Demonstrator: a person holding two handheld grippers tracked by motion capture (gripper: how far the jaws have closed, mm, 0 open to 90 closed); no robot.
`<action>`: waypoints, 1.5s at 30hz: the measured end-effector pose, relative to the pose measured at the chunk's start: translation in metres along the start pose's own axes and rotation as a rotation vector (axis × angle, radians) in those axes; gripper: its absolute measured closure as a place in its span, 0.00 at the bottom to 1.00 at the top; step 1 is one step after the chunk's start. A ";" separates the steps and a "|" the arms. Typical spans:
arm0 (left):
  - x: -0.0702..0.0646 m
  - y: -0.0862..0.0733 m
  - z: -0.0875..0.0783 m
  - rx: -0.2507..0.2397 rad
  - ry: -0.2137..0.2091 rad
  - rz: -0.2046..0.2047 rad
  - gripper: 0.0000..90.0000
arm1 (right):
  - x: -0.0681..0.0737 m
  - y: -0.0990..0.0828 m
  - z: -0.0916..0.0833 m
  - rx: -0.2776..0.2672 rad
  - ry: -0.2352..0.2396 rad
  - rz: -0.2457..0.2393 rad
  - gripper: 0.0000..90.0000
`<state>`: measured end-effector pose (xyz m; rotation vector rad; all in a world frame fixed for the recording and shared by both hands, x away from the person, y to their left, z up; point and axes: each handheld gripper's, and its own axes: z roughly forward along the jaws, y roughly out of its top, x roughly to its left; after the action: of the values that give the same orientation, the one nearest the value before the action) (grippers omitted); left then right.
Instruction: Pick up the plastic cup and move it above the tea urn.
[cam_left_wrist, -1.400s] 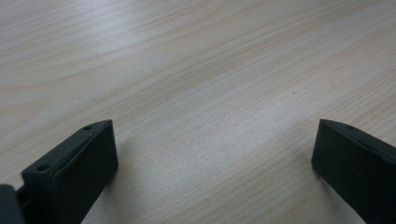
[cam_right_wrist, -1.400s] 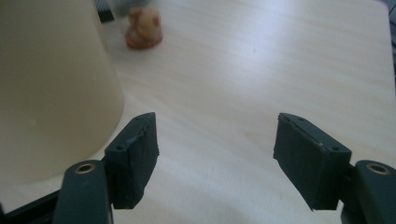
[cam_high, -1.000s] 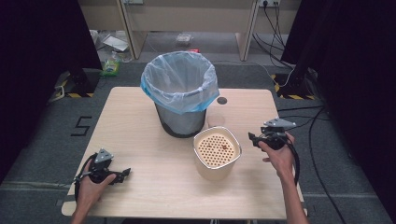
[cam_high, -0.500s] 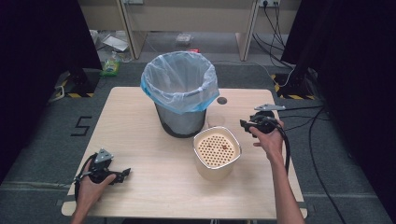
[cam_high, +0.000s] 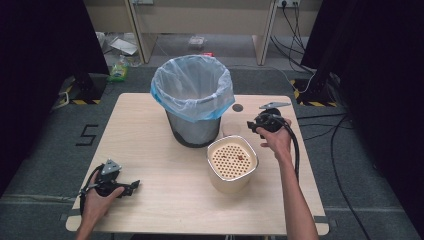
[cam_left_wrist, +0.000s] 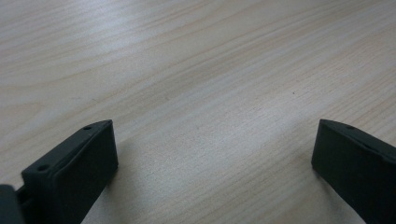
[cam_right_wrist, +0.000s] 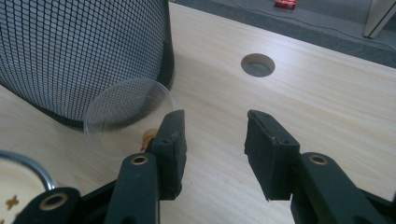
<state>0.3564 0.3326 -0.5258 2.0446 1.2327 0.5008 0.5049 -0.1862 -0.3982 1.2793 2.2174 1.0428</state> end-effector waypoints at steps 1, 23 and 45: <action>0.000 0.000 0.000 0.000 0.000 0.000 0.00 | 0.001 0.002 0.002 0.004 0.003 -0.008 0.66; 0.000 0.000 0.000 0.000 -0.002 0.002 0.00 | 0.016 0.015 0.051 0.137 0.091 -0.045 0.80; 0.001 0.000 0.000 0.000 -0.006 0.004 0.00 | 0.005 0.009 0.043 0.165 0.069 -0.129 0.97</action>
<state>0.3566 0.3334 -0.5259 2.0470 1.2256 0.4963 0.5349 -0.1611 -0.4190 1.1628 2.4461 0.8832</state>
